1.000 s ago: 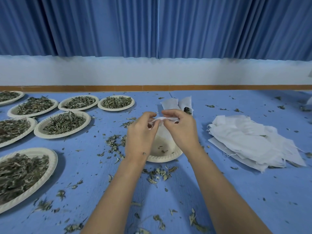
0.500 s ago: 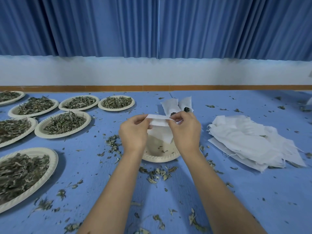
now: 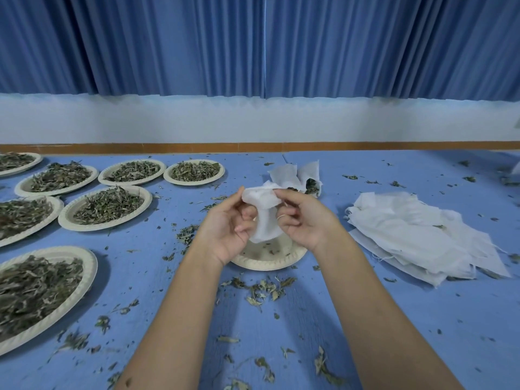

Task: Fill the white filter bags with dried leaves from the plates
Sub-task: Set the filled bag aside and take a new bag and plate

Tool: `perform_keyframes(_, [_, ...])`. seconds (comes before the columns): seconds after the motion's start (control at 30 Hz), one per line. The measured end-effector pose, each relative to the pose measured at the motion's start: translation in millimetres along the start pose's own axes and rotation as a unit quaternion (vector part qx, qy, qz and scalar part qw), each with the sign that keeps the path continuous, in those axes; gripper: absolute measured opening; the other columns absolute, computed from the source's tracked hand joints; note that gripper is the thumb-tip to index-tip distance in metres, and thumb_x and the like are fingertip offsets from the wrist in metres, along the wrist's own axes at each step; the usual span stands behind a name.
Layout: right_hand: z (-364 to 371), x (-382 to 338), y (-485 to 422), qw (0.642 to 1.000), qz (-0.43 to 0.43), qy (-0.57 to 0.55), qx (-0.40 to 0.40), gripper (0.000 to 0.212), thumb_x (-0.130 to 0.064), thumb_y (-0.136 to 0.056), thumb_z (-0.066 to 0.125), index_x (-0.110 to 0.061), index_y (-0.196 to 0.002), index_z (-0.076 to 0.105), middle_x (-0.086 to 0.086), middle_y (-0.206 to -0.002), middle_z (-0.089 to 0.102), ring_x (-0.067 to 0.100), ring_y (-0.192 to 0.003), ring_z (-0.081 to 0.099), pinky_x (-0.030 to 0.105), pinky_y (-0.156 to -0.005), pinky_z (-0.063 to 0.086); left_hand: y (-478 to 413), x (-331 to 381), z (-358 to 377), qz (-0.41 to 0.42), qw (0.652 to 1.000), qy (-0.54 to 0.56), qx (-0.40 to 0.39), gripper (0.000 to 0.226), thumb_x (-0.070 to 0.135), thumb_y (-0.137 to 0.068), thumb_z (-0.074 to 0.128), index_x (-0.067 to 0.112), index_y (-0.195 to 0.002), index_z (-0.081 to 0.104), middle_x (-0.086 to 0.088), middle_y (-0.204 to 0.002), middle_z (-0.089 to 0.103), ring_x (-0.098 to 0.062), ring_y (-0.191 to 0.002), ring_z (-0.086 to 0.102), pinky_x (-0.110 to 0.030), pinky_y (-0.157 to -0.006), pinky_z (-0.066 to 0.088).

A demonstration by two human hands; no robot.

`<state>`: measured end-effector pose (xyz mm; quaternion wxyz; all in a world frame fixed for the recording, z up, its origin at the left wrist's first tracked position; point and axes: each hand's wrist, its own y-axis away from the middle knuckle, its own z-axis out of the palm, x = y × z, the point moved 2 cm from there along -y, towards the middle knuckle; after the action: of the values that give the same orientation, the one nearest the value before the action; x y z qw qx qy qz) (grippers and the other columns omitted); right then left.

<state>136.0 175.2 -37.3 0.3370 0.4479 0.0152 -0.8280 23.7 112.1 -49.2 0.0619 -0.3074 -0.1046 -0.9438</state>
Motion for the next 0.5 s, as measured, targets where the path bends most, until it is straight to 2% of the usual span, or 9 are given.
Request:
perform_keyframes(0.07, [0.5,2.8,1.1,0.999,0.04,0.021,-0.03,0.034,-0.008,-0.089,0.053,-0.009,-0.057,0.063,-0.004,-0.05,0.043,0.003,-0.033,0.025,0.012,-0.033,0.012,-1.9,1.1,-1.4,0.001,0.999,0.036,0.004,0.025,0.021,-0.095,0.045,0.011,-0.073,0.05,0.005,-0.048,0.044,-0.003,-0.032,0.034,-0.013,-0.027,0.02])
perform_keyframes(0.17, [2.7,6.2,1.3,0.996,0.049,0.06,-0.051,0.016,-0.015,-0.089,0.052,-0.012,-0.073,0.055,-0.004,-0.051,0.044,0.005,-0.038,0.023,0.014,-0.037,0.013,-4.2,0.8,-3.4,-0.002,1.0,0.006,0.018,0.028,0.026,-0.093,0.048,0.014,-0.069,0.047,0.006,-0.044,0.034,-0.004,-0.029,0.026,-0.014,-0.029,0.017])
perform_keyframes(0.23, [3.2,6.7,0.1,0.997,0.028,0.05,-0.05,0.018,-0.018,-0.088,0.051,-0.014,-0.071,0.051,-0.004,-0.054,0.041,0.006,-0.044,0.025,0.015,-0.041,0.015,-3.8,0.0,-6.1,0.007,0.995,-0.091,0.031,0.021,0.028,-0.091,0.052,0.014,-0.075,0.051,0.005,-0.05,0.036,-0.005,-0.034,0.026,-0.014,-0.032,0.017])
perform_keyframes(0.33, [-0.1,5.8,-1.4,0.998,0.0,0.025,-0.063,0.019,-0.017,-0.083,0.055,-0.016,-0.064,0.055,-0.004,-0.06,0.044,0.007,-0.052,0.031,0.018,-0.045,0.019,-1.6,-0.7,-10.1,0.026,0.958,-0.282,0.039,0.007,0.02,-0.087,0.057,0.015,-0.082,0.057,0.005,-0.066,0.046,-0.006,-0.045,0.037,-0.015,-0.037,0.026])
perform_keyframes(0.43, [-3.6,6.7,-3.4,0.996,-0.032,0.067,-0.057,0.025,-0.003,-0.078,0.053,-0.017,-0.057,0.053,-0.003,-0.062,0.045,0.008,-0.055,0.034,0.018,-0.048,0.023,0.2,-0.6,-10.9,0.029,0.932,-0.361,0.034,0.009,0.011,-0.081,0.066,0.015,-0.083,0.059,0.005,-0.072,0.059,-0.007,-0.059,0.051,-0.018,-0.047,0.039])
perform_keyframes(0.5, [-2.8,7.8,-3.6,0.986,-0.079,0.145,-0.019,0.027,0.0,-0.078,0.053,-0.016,-0.056,0.052,-0.002,-0.063,0.046,0.008,-0.057,0.038,0.018,-0.047,0.028,0.1,-0.7,-9.3,0.045,0.911,-0.405,0.06,0.013,0.015,-0.08,0.069,0.016,-0.084,0.057,0.004,-0.076,0.06,-0.009,-0.065,0.054,-0.022,-0.055,0.042])
